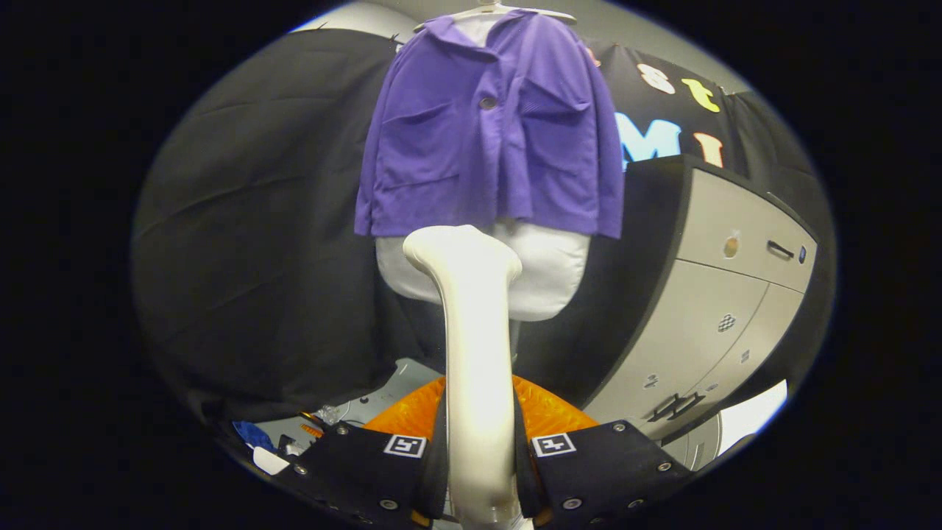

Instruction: Iron the clothes twice with a garment steamer, once on the left side and once on the right side.

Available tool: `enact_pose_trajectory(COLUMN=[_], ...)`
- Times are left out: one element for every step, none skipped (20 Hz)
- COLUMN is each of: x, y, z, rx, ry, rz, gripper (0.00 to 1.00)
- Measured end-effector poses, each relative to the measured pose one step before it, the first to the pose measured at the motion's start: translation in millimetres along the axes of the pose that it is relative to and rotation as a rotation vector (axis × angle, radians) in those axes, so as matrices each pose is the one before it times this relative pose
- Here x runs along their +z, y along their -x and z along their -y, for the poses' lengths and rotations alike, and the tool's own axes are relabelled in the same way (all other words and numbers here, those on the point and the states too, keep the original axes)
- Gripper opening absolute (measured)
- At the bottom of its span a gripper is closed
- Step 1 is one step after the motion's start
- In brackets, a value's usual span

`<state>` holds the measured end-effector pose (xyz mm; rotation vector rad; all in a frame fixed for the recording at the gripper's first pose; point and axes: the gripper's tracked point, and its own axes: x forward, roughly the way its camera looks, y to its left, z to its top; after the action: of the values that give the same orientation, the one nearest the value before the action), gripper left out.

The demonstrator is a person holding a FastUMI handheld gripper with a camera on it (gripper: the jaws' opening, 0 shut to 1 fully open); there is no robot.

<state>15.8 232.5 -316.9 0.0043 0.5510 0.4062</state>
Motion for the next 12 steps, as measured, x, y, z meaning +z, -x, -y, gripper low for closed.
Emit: enact_pose_trajectory(x=[6.46,5.69,7.66,8.09,7.29,11.18,12.4,11.65,13.81,11.97,16.36,15.38], y=[11.74,9.7,12.27,13.11,11.01,12.31,11.07,9.51,11.22,9.8,14.91,8.86], z=[16.62,13.67,16.48,16.1,16.2,17.79,18.02,18.68,17.21,15.68,16.72,15.09], rx=[-0.01622,-0.01243,-0.01633,-0.01544,-0.0173,-0.02197,-0.01837,-0.01331,-0.01284,-0.01146,-0.01406,-0.01668], ry=[-0.01979,-0.01675,-0.02171,-0.02221,-0.01853,-0.0117,-0.00747,-0.01292,-0.01059,-0.00488,-0.00281,0.01068], rz=[0.01859,0.01463,0.01783,0.01723,0.02124,0.03526,0.0265,0.02759,0.02402,0.01885,0.03228,0.03907], gripper=[0.38,0.38,0.38,0.38,0.38,0.38,0.38,0.38,0.38,0.38,0.38,0.38])
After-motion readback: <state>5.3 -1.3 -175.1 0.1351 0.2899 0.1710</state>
